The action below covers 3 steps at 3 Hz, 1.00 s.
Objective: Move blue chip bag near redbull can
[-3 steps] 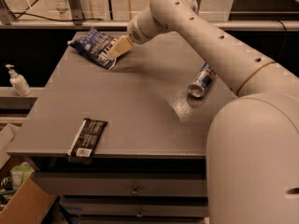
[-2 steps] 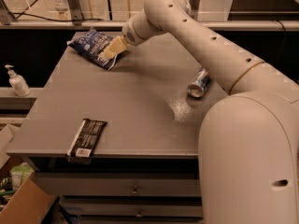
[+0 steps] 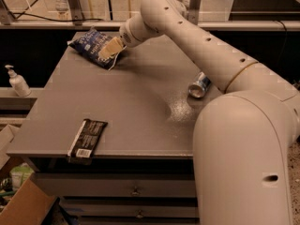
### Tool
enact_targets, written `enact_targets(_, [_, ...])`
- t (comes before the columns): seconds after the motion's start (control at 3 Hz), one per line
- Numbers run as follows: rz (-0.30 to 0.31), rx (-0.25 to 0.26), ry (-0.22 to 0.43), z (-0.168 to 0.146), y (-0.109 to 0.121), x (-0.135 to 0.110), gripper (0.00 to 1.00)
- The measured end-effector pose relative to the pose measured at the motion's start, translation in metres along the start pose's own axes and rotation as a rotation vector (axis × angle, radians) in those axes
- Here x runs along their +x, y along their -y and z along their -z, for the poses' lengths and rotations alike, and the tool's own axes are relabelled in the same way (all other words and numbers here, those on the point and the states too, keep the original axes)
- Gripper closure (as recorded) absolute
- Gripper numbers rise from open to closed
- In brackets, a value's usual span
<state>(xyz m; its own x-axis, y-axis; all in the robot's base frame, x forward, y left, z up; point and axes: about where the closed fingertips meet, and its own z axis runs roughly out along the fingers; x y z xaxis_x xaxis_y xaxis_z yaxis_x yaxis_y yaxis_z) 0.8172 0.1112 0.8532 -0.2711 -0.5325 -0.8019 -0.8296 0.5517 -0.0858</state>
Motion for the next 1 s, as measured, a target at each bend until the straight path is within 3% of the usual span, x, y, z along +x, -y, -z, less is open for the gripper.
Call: enact_targets(1.0, [-0.052,0.006,-0.021,0.0051,-0.0031,0.0119,0.87])
